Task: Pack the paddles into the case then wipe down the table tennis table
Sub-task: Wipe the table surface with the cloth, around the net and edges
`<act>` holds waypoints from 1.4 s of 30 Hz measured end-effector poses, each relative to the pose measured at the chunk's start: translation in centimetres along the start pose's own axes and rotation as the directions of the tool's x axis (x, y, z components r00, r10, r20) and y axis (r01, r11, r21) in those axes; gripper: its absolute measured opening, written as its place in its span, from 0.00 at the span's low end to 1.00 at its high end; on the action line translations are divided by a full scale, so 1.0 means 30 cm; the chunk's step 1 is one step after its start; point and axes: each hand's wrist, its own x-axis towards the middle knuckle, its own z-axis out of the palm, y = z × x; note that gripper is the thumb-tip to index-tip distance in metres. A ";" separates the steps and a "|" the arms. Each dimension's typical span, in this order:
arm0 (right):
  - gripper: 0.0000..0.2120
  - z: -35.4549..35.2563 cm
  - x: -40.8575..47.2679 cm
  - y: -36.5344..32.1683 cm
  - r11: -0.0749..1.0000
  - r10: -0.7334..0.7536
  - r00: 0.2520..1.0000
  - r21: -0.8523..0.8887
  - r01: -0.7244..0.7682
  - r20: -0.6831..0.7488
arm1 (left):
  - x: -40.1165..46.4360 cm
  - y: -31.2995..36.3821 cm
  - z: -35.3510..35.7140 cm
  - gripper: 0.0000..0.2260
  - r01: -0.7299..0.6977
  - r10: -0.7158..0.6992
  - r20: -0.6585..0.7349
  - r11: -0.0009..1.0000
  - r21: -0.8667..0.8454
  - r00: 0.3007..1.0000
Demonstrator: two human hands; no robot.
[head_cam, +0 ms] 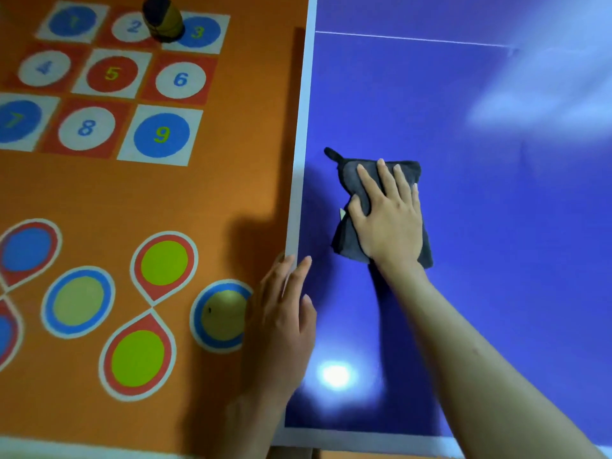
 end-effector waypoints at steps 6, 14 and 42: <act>0.27 0.026 0.100 0.021 1.000 -0.019 1.000 0.006 0.019 0.009 | 0.021 -0.005 0.027 0.24 0.003 -0.003 0.012 1.000 0.023 1.000; 0.26 0.000 -0.008 0.022 1.000 -0.025 1.000 0.012 0.025 0.007 | -0.087 0.023 0.015 0.23 -0.039 0.041 -0.038 0.997 0.059 0.998; 0.27 -0.209 -0.505 0.261 0.999 0.030 1.000 -0.029 -0.030 0.004 | -0.289 0.306 0.123 0.24 -0.119 0.121 -0.144 0.993 0.025 0.982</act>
